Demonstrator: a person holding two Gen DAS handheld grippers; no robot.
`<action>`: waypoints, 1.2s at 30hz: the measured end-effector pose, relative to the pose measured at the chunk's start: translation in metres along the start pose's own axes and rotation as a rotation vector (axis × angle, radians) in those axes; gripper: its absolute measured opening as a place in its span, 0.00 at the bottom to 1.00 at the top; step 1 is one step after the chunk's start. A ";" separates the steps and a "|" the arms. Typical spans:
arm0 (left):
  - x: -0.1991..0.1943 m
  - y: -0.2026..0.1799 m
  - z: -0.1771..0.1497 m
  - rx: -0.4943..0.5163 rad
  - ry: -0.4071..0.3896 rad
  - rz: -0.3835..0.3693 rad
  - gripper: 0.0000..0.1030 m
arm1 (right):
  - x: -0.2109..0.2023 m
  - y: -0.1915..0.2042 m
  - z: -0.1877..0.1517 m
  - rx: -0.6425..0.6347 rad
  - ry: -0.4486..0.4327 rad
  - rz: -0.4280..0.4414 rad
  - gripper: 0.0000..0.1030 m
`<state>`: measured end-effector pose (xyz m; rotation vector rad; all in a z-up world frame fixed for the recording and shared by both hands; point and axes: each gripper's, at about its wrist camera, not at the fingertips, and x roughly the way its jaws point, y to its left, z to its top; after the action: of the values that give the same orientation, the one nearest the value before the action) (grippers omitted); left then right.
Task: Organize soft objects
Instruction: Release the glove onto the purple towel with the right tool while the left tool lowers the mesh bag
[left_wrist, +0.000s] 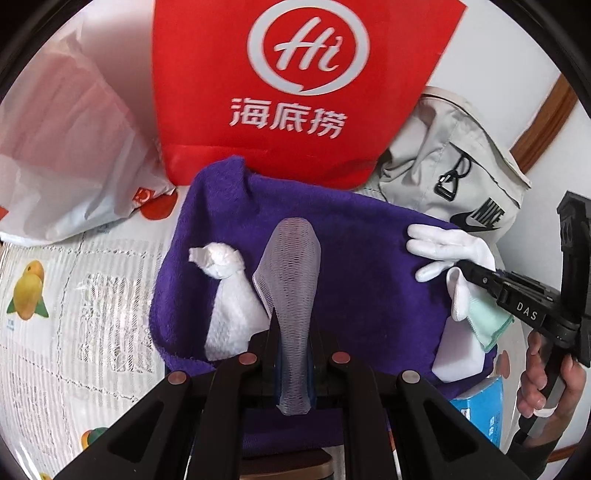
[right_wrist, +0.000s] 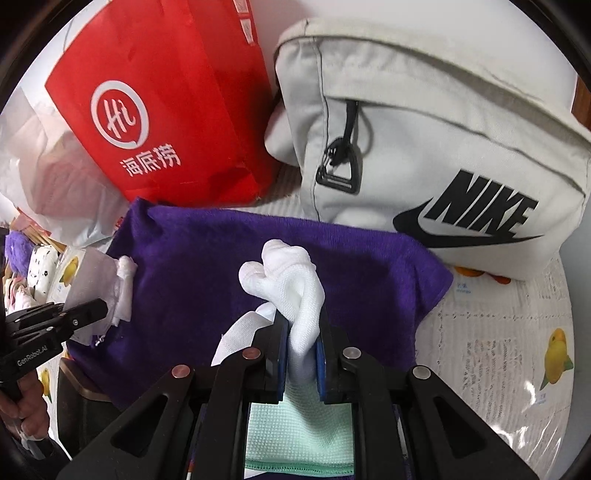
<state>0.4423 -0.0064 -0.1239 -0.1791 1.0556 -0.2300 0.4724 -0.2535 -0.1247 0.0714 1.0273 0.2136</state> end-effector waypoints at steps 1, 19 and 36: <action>-0.001 0.001 0.000 0.000 -0.001 0.000 0.09 | 0.001 0.000 0.000 0.002 0.005 0.003 0.13; 0.003 0.009 -0.002 -0.015 0.012 0.010 0.10 | 0.017 0.006 0.000 -0.001 0.025 0.001 0.13; 0.014 0.008 -0.003 -0.016 0.045 0.005 0.10 | 0.024 0.004 -0.002 -0.003 0.056 -0.004 0.23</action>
<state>0.4473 -0.0029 -0.1392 -0.1867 1.1024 -0.2224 0.4823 -0.2446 -0.1450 0.0615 1.0824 0.2146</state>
